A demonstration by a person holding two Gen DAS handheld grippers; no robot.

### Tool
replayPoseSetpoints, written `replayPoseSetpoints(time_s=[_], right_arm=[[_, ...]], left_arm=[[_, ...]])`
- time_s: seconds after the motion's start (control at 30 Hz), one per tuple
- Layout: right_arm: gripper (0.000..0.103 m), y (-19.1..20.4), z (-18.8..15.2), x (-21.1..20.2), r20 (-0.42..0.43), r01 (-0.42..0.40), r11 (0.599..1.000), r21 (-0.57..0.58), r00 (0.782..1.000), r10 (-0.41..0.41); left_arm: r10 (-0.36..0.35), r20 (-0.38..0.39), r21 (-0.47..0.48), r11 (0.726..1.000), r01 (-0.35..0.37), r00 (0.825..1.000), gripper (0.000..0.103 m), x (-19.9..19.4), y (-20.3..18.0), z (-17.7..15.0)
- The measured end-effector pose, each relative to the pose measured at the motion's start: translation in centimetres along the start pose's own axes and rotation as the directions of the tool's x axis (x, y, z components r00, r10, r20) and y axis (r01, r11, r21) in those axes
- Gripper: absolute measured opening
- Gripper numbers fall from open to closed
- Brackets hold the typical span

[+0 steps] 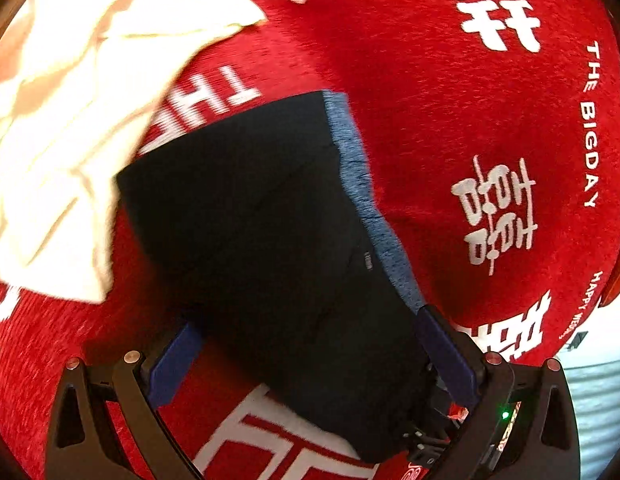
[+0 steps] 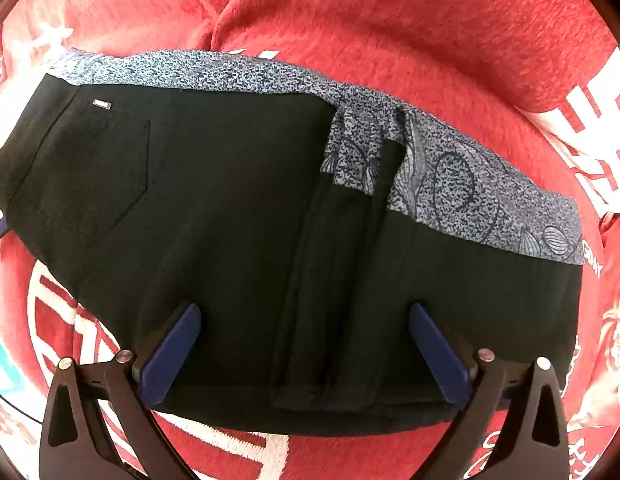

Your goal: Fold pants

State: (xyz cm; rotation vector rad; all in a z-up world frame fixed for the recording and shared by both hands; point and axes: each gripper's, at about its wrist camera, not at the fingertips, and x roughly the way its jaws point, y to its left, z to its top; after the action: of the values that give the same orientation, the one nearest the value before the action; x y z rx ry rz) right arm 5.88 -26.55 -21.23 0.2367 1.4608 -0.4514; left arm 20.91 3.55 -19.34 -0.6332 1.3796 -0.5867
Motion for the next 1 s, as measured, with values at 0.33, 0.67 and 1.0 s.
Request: replayPoseSetpoints(time_s=[0.33,0.67,1.0], right_arm=[[0.103,-0.2,-0.6,-0.5,0.01,-0.008,1.0,0.0,1.0,0.008],[0.103,0.6,6.0,-7.1,0.02,-0.276,0.961,-0.015,0.961,0.276],[0.103,17.6,16.7,-9.5,-0.23,-0.449,0.844,-0.294,0.89,0.394]], left_arm=[[0.078,0.014,0.062,0.995,-0.079,0.997,0.103,3.0,-1.7,0.5],[0.44,0.135,0.326,0.826,-0.459,0.888,0.036,4.0,-5.7,-1.5],[0.551,0.35,0.566,0.52,-0.64,0.758,0.036,6.2,-9.2,-5.7]])
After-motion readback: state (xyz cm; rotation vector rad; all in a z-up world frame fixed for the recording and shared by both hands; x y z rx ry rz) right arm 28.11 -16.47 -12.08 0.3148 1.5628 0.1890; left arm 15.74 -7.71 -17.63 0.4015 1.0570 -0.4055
